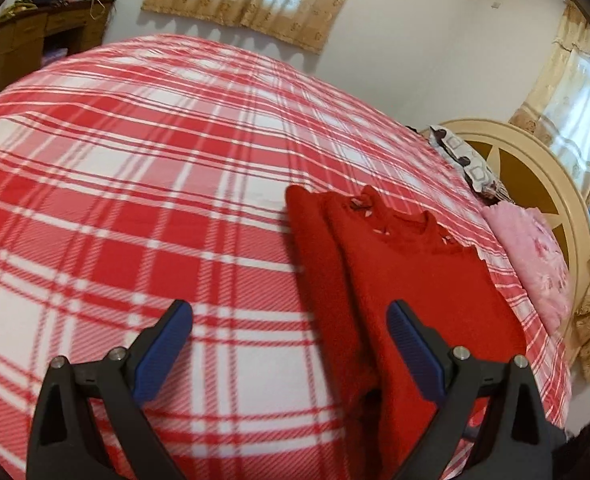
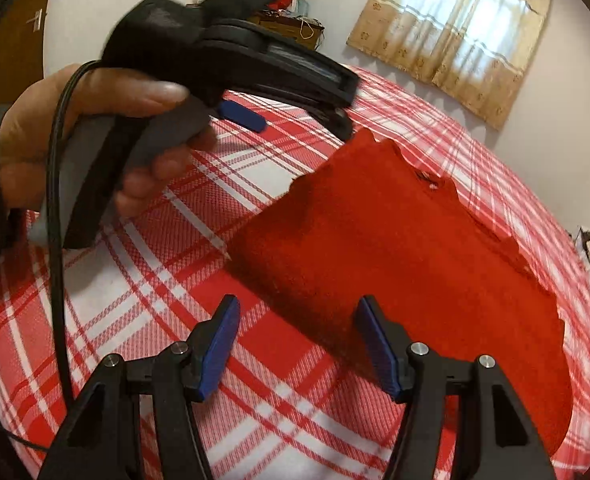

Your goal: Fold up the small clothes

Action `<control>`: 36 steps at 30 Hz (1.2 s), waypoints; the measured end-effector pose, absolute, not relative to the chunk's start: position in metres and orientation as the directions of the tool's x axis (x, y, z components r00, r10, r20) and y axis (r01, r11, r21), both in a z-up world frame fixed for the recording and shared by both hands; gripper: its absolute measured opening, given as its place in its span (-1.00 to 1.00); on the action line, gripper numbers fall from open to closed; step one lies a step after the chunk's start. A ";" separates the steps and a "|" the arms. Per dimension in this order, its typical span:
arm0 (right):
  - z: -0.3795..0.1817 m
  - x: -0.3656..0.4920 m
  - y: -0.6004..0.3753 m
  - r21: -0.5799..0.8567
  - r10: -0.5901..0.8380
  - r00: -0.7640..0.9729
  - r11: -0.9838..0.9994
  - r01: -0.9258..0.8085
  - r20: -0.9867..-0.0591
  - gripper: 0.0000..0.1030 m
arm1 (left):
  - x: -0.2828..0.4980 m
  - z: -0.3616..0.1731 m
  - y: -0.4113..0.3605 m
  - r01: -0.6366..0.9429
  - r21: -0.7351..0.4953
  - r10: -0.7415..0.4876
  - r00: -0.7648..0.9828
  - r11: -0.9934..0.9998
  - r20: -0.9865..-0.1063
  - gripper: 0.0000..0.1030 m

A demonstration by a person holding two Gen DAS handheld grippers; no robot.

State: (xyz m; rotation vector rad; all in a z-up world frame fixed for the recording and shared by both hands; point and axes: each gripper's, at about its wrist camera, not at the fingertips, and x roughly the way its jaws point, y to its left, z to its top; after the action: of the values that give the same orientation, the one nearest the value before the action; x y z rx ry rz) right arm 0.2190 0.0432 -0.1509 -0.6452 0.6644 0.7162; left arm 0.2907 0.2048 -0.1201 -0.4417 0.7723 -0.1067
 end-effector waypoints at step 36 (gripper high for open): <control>-0.158 0.216 0.061 -0.349 0.382 0.625 0.581 -0.735 -0.681 -0.82 | 0.347 -0.140 0.193 0.022 -0.535 -0.414 0.662 0.844 -0.625 -0.07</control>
State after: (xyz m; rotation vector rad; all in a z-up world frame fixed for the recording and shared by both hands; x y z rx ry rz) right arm 0.2159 0.0614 -0.1580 -0.6676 0.5897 0.6987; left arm 0.3472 0.1925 -0.1400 -0.5209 0.8181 -0.2597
